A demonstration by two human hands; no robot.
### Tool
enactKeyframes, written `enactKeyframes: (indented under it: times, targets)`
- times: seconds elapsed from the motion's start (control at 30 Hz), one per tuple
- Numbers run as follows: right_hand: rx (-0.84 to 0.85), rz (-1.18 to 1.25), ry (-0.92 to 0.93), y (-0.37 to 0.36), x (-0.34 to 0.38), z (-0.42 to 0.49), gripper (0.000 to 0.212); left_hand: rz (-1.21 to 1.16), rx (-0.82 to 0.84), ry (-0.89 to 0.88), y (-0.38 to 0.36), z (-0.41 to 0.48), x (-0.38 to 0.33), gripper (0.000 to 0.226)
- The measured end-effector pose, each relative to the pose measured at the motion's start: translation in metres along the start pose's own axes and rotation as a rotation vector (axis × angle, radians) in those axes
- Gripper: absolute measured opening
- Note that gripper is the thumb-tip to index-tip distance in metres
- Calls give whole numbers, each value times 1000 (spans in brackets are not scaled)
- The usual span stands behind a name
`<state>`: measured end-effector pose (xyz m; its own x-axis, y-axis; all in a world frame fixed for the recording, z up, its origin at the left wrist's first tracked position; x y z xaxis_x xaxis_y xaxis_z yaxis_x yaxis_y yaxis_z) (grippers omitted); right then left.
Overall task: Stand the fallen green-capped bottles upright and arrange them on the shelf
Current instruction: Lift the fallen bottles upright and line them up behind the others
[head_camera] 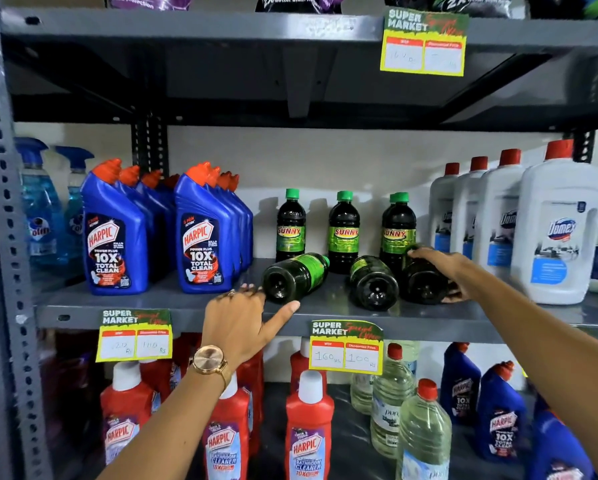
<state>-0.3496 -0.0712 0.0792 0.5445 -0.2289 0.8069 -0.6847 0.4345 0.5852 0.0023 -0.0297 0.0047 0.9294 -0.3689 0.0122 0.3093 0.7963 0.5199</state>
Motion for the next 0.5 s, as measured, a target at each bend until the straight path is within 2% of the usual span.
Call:
enactKeyframes:
  times: [0.1,0.2,0.37,0.5]
  targets:
    - [-260,-20,136,-4,-1,4,77,-29,-4,14,-1,0,-1,72]
    - [-357,22,249,-10,4,8,72,-33,-22,23,-3,1,-1,69]
    - [-312,14,344,-27,8,19,69,-37,-42,36,-7,0,1,68]
    - [-222,36,307,-30,20,29,70,-49,-70,50,-11,0,2,64]
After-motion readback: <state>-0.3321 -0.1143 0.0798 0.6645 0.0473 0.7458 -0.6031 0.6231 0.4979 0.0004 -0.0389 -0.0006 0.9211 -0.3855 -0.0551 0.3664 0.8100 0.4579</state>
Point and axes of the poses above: each hand's wrist, its own z-axis towards the middle knuckle, its own y-axis out of the back of the hand, x = y × z, the point moved 1 cm from there along z, towards the middle knuckle, and after that the axes turned 6 degrees about -z, right-handed, at the moved point
